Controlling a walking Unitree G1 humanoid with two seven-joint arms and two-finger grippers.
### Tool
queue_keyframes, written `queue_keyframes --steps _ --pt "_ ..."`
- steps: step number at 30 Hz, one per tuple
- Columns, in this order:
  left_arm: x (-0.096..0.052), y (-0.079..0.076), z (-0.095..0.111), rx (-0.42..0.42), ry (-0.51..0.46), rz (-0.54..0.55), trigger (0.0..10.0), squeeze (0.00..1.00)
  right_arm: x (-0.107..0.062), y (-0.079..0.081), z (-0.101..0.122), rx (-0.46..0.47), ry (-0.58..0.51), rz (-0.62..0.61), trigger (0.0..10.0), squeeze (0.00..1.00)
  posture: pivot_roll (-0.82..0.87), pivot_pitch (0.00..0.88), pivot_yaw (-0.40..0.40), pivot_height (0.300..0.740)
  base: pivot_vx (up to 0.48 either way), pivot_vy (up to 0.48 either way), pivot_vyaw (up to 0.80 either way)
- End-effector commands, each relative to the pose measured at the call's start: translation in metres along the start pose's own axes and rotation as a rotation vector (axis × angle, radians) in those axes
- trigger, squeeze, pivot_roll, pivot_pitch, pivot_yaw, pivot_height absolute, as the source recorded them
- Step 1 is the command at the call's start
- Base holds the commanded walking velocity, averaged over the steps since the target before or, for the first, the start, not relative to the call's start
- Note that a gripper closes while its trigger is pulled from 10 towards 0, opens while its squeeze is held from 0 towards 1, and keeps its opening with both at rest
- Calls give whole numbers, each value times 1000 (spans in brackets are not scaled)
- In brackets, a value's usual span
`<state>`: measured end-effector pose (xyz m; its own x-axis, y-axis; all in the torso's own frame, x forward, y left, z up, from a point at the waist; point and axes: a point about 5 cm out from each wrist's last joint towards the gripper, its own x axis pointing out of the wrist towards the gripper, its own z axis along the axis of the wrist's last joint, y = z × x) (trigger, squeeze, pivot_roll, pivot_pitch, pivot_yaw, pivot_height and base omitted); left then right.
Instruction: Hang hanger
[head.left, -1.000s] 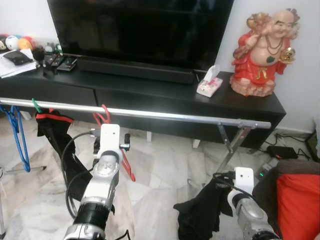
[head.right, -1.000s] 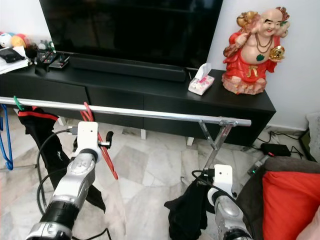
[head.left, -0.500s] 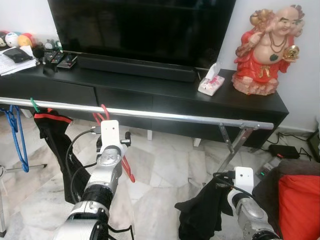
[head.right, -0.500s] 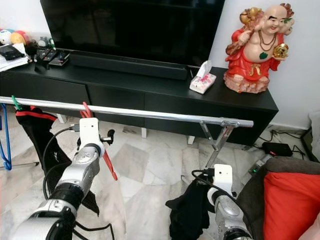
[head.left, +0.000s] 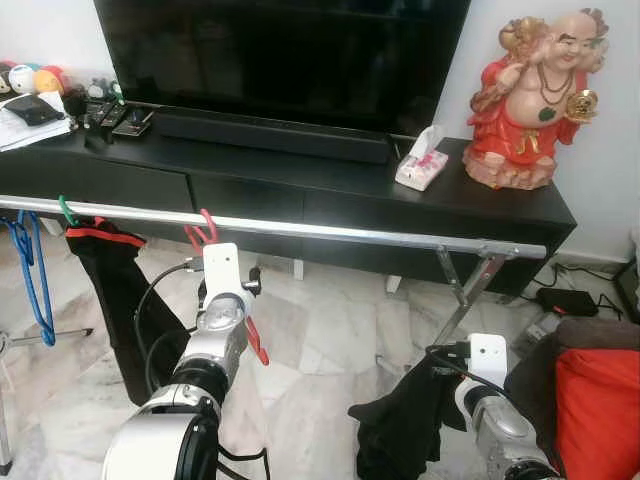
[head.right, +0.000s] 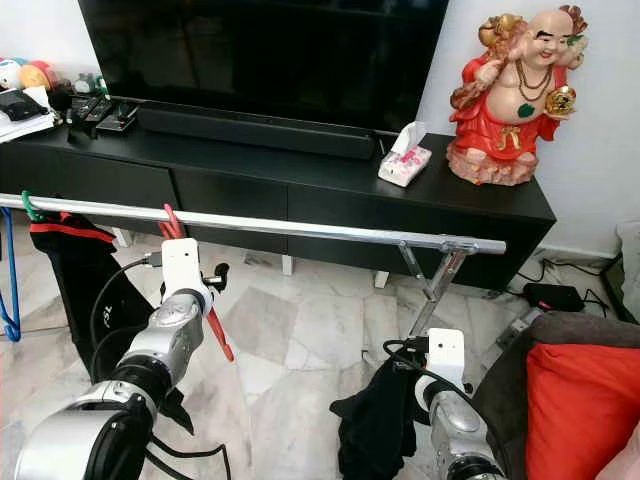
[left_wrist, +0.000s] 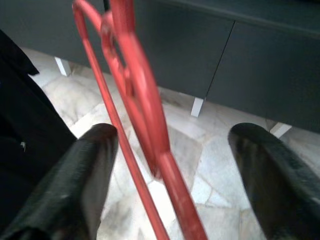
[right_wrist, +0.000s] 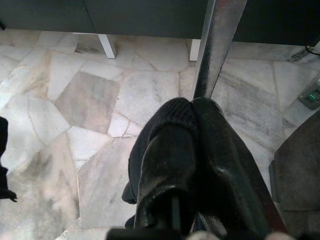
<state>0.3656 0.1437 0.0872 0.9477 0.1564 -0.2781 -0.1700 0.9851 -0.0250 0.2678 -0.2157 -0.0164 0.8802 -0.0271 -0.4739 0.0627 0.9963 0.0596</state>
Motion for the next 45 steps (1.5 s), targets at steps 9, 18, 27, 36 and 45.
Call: queue_keyframes --steps 9,18,27,36,45 --pt "2 -1 5 -2 -26 8 0 0 1 -3 8 -15 -35 -2 10000 0 18 0 -68 716 0 0 0" --pt "2 -2 5 6 -27 7 0 0 0 -3 6 -15 -32 -2 10000 0 14 0 -68 716 0 0 0" --pt "2 -2 5 7 -30 10 0 0 0 -3 5 -13 -32 -1 10000 0 12 0 -68 716 0 0 0" --pt "1 -3 8 38 -63 8 0 0 0 -3 5 -12 -30 -1 10000 0 13 0 -69 716 0 0 0" --pt "-15 -9 7 166 -194 -42 0 0 -1 -2 3 -10 -26 3 10000 0 25 0 -71 716 0 0 0"
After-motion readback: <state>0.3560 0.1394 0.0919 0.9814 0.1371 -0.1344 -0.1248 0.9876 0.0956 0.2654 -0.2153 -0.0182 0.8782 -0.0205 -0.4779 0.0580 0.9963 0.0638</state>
